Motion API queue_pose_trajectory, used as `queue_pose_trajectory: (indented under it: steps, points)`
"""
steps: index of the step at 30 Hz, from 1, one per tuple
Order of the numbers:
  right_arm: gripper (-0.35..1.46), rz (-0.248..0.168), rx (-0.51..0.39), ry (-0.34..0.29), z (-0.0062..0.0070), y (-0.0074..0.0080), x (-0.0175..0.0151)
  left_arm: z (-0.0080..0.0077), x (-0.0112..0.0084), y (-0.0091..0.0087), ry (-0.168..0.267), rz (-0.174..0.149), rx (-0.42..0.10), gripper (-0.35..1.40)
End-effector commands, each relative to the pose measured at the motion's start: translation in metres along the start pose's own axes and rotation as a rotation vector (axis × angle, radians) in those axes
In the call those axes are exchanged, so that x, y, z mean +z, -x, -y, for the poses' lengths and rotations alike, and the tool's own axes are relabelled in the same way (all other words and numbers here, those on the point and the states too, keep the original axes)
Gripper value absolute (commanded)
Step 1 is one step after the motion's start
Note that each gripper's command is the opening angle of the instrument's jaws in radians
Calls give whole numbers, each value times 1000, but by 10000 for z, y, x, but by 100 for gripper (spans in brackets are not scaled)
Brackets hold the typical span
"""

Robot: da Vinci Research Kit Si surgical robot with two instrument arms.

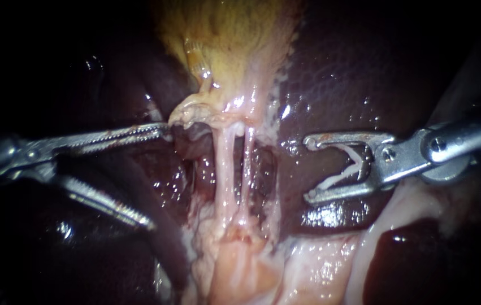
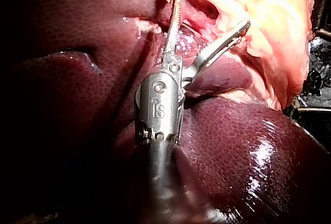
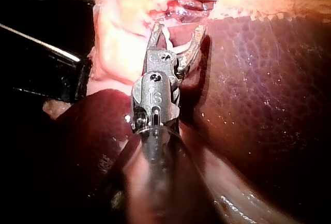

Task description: Grabbing gallbladder

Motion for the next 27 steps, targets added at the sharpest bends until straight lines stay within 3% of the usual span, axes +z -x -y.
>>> queue_pose_trajectory:
  steps: [1,4,13,22,27]
  points:
    - [49,0,0,-1,0,0,0,1,-2,-3,1,0,-1,106]
    - [49,0,0,-1,0,0,0,5,-4,-9,2,1,-5,106]
    - [49,0,0,0,0,0,0,22,-4,-30,-112,-21,-26,103]
    - [49,0,0,0,0,1,0,49,22,-21,-164,-18,-40,89]
    - [49,0,0,0,0,1,0,50,28,-21,-174,-21,-65,73]
